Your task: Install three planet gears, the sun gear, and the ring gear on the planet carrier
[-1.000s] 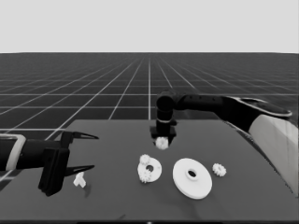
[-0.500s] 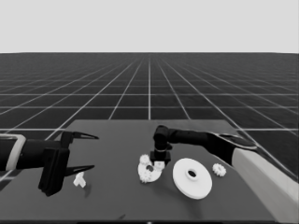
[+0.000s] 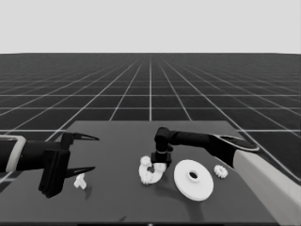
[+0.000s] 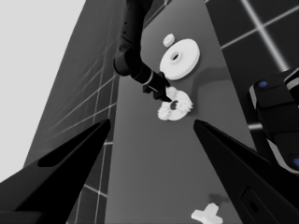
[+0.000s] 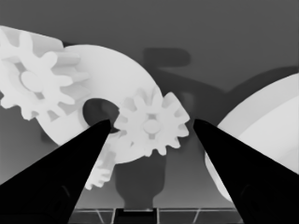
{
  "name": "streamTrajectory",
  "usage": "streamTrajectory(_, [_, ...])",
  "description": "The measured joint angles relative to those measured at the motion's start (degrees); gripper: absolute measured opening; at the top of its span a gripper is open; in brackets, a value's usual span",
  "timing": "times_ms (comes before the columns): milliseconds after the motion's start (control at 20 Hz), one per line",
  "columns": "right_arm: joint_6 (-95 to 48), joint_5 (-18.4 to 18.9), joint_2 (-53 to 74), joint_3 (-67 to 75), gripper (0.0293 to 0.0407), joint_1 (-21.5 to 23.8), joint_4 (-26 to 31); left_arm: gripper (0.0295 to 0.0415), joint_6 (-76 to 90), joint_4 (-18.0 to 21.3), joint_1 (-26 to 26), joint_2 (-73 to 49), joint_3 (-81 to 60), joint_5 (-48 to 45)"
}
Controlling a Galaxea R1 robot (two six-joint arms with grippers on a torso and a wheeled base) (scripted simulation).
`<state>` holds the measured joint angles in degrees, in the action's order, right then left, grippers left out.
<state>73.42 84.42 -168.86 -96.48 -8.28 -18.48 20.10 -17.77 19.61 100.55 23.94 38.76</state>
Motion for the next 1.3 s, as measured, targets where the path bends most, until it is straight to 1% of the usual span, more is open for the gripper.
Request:
streamTrajectory(150, [0.0, 0.0, 0.0, 0.0, 0.0385, 0.0, 0.0, 0.0385, 0.0, 0.0, 0.0, 0.0, 0.0, 0.0])
streamTrajectory(200, [4.34, 3.88, 2.3, 7.52, 0.0385, 5.88, 7.01, 0.0385, 0.0, 0.0, 0.0, 0.0, 0.0, 0.0])
streamTrajectory(250, [5.81, 5.06, 2.8, 9.69, 0.0385, 12.28, 12.22, 0.0385, 0.0, 0.0, 0.0, 0.0, 0.0, 0.0])
streamTrajectory(300, [5.85, 5.44, 2.7, 9.66, 0.0385, 16.09, 15.48, 0.0385, 0.0, 0.0, 0.0, 0.0, 0.0, 0.0])
streamTrajectory(350, [5.56, 5.64, 2.54, 9.19, 0.0385, 18.23, 17.39, 0.0385, 0.0, 0.0, 0.0, 0.0, 0.0, 0.0])
streamTrajectory(450, [5.09, 5.85, 2.31, 8.46, 0.0385, 20.08, 19.15, 0.0385, 0.0, 0.0, 0.0, 0.0, 0.0, 0.0])
streamTrajectory(650, [4.79, 5.97, 2.17, 8.01, 0.0385, 20.82, 19.96, 0.0385, 0.0, 0.0, 0.0, 0.0, 0.0, 0.0])
streamTrajectory(700, [0.88, 6.07, 15.74, 25.35, 0.0386, 21.37, 20.49, 0.0385, 0.0, 0.0, 0.0, 0.0, 0.0, 0.0])
streamTrajectory(750, [-6.94, 6.55, 32.43, 30.44, 0.0385, 21.81, 20.82, 0.0385, 0.0, 0.0, 0.0, 0.0, 0.0, 0.0])
streamTrajectory(800, [-15.73, 7.16, 40.67, 27.69, 0.0385, 22.08, 20.85, 0.0385, 0.0, 0.0, 0.0, 0.0, 0.0, 0.0])
streamTrajectory(850, [-21.76, 7.57, 44.07, 23.92, 0.0385, 22.24, 20.72, 0.0385, 0.0, 0.0, 0.0, 0.0, 0.0, 0.0])
streamTrajectory(950, [-27.67, 7.93, 45.86, 19.15, 0.0385, 22.35, 20.5, 0.0385, 0.0, 0.0, 0.0, 0.0, 0.0, 0.0])
streamTrajectory(1150, [-30.48, 8.06, 46.16, 16.63, 0.0385, 22.38, 20.37, 0.0385, 0.0, 0.0, 0.0, 0.0, 0.0, 0.0])
streamTrajectory(1200, [-30.49, 0.55, 46.63, 17.44, 0.0385, 13.88, 13.4, 0.0385, 0.0, 0.0, 0.0, 0.0, 0.0, 0.0])
streamTrajectory(1250, [-30.87, -4.0, 45.63, 15.52, 0.0385, 6.65, 9.21, 0.0385, 0.0, 0.0, 0.0, 0.0, 0.0, 0.0])
streamTrajectory(1300, [-31.5, -6.7, 44.22, 12.94, 0.0385, 2.73, 7.04, 0.0385, 0.0, 0.0, 0.0, 0.0, 0.0, 0.0])
